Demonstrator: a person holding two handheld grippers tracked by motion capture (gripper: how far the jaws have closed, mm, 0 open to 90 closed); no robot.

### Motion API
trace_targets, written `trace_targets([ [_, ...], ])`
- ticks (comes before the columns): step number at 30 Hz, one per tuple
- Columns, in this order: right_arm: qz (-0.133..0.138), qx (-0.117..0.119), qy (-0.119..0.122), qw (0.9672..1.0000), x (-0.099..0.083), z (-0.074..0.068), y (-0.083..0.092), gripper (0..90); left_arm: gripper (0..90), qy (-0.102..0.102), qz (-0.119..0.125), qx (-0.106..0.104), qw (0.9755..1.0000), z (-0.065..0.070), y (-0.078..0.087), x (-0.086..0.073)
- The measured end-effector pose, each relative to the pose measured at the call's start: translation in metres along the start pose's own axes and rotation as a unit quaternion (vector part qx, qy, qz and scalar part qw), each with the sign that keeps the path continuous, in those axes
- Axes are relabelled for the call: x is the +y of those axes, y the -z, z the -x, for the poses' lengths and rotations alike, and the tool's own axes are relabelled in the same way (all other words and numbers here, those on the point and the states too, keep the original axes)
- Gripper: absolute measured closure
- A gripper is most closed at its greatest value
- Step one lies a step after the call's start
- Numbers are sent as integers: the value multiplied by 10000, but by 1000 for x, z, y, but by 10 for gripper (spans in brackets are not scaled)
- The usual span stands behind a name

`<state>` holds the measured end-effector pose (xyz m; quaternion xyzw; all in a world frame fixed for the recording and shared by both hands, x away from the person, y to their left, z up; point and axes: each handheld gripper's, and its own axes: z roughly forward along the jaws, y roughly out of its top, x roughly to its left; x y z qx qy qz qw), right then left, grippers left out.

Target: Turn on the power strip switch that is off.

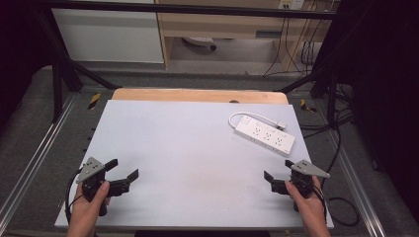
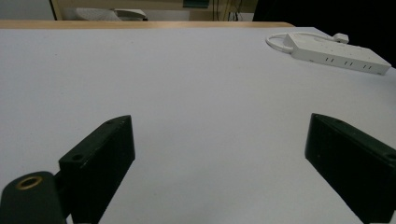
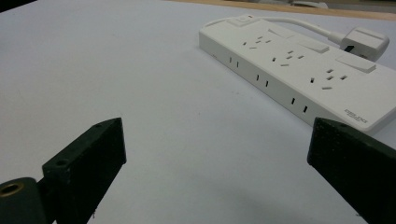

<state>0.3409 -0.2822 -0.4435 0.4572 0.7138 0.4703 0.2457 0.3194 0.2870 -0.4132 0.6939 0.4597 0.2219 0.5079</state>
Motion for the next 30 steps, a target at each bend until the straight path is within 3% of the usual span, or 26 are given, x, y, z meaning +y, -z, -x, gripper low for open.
trace_targets([
  [30,52,92,-86,9999,13,-9,8,36,67,-115,-89,-36,9999,5,-5,0],
])
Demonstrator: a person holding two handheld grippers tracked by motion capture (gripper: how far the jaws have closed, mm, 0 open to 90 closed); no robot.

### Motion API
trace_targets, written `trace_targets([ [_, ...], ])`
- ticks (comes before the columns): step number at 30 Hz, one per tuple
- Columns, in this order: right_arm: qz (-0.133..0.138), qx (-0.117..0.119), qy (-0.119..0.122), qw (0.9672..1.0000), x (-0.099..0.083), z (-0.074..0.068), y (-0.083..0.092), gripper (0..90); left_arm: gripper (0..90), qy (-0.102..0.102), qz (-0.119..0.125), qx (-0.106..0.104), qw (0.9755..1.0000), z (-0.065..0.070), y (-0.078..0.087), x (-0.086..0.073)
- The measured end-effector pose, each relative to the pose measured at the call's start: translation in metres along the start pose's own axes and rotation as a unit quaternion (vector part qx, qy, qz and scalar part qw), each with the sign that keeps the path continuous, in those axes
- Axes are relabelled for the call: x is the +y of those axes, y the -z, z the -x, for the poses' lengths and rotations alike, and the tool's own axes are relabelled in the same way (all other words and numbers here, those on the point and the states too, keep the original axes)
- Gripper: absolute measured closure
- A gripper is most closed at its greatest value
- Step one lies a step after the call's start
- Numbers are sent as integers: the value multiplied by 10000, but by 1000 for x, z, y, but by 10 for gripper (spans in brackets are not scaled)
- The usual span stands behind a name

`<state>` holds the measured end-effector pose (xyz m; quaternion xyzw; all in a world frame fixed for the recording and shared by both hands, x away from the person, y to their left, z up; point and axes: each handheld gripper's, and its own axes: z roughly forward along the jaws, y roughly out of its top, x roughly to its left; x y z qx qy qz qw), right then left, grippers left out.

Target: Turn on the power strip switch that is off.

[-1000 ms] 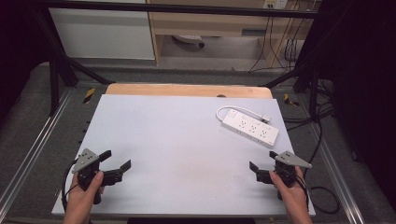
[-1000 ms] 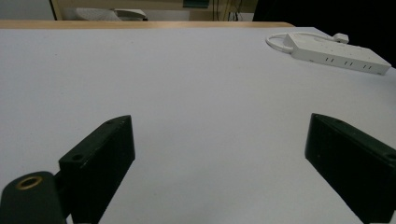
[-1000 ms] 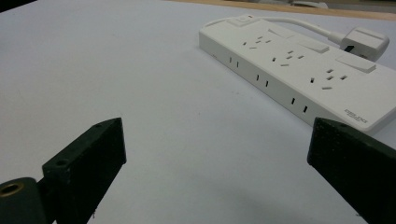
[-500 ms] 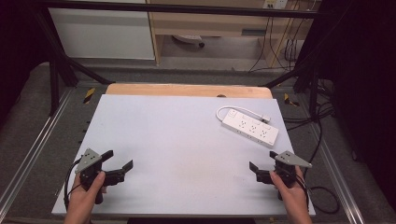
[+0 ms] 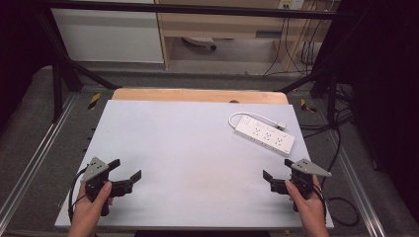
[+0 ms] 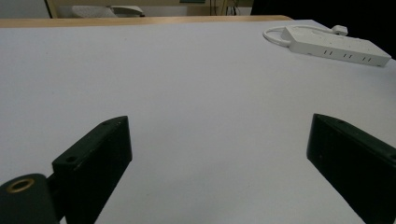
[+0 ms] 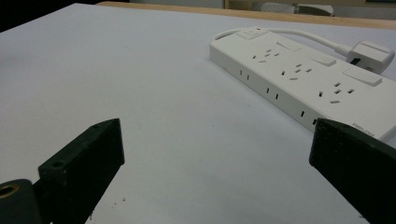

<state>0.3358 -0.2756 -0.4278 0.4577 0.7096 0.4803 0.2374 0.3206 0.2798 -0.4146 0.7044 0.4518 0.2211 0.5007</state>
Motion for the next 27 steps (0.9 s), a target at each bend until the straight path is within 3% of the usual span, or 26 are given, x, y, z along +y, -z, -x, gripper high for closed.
trace_targets([
  [27,150,157,-45,9998,7,-7,0,32,69,-42,-46,43,10000,1,-2,-1],
])
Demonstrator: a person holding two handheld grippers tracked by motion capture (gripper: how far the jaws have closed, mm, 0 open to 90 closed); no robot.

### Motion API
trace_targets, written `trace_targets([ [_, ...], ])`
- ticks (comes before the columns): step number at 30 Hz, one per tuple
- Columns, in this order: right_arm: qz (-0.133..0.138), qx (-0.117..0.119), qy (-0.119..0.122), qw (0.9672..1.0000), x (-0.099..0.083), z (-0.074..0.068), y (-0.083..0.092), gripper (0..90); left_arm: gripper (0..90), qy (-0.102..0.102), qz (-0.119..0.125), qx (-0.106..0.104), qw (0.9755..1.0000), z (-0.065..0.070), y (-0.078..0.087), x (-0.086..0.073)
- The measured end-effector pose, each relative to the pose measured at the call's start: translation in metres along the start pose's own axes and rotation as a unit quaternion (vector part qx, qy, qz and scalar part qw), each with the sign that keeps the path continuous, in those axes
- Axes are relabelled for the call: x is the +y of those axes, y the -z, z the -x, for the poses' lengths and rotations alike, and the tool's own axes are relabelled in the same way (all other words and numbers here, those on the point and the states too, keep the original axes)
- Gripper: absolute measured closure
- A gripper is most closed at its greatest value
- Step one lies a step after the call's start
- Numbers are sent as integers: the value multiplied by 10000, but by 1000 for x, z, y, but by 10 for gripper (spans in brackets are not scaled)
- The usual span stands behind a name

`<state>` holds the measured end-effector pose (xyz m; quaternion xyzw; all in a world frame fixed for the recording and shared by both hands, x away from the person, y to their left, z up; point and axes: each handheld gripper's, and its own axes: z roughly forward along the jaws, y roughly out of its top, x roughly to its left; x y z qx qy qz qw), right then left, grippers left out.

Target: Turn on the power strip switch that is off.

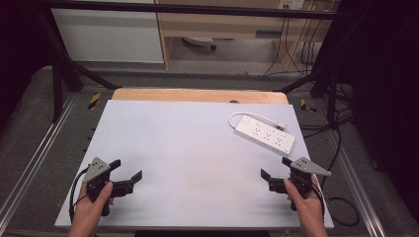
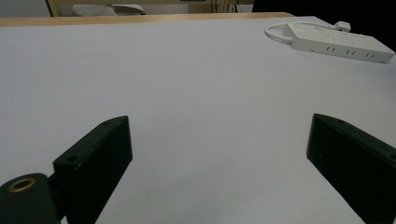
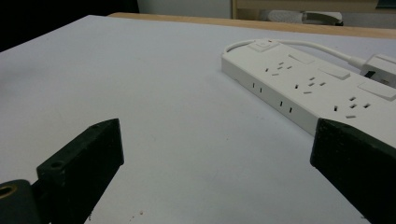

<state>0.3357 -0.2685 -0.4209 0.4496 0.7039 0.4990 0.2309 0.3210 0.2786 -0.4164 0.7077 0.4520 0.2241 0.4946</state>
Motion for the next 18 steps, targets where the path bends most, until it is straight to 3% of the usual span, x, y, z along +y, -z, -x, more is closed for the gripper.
trace_targets([
  [10,-17,28,-20,10000,18,-2,-11,30,69,14,0,-46,10000,0,-1,-1],
  [18,-22,-15,94,10000,42,2,-24,30,69,-149,29,-117,9998,3,-11,3],
])
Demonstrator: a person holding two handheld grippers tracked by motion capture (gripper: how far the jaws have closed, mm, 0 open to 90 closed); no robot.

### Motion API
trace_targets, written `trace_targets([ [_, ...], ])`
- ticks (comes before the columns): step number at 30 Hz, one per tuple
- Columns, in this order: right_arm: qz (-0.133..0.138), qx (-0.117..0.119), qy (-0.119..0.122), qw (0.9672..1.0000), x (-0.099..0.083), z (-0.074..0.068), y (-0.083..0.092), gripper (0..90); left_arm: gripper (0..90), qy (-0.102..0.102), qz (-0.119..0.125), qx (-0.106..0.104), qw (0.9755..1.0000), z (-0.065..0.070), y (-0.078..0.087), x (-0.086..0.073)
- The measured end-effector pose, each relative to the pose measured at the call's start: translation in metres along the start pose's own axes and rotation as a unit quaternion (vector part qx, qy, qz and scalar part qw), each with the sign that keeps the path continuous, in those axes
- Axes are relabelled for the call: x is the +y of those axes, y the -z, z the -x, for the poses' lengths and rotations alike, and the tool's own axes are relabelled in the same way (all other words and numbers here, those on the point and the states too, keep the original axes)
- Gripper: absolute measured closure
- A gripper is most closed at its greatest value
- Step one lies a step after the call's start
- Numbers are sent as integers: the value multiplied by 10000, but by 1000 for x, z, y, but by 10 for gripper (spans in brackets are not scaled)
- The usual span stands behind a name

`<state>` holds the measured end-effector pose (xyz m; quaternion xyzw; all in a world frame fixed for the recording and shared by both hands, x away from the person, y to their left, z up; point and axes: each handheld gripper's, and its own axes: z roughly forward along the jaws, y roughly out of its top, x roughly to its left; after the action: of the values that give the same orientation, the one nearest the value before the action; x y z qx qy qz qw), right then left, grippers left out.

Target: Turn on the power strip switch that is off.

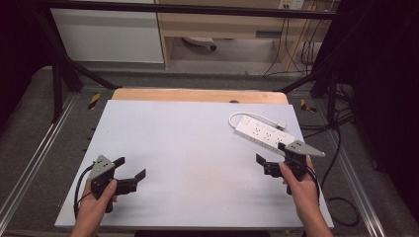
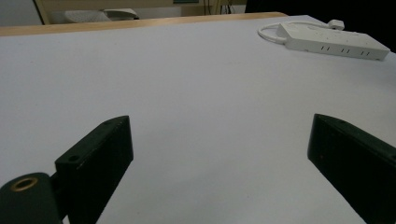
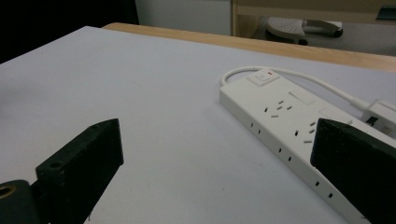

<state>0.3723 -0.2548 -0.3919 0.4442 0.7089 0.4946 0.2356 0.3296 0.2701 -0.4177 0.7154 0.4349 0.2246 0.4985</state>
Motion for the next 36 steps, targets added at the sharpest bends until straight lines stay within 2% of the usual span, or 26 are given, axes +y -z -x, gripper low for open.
trace_targets([
  [4,25,-57,47,10000,8,3,-4,33,72,-103,-1,-39,9999,-1,-9,4],
  [6,49,-57,35,10000,13,5,-8,34,74,-109,54,-39,9999,-2,-11,6],
  [10,47,-54,18,10000,22,10,-15,33,78,-32,5,-74,10000,-5,-17,5],
  [18,66,-76,-91,9999,40,21,-26,33,76,-28,-59,-120,9999,-3,-17,3],
  [24,17,-71,-159,9998,49,27,-30,29,77,12,-66,-76,9999,-4,-17,2],
  [36,25,-328,-169,9993,61,39,-43,34,77,29,-76,-70,9999,-5,-15,1],
])
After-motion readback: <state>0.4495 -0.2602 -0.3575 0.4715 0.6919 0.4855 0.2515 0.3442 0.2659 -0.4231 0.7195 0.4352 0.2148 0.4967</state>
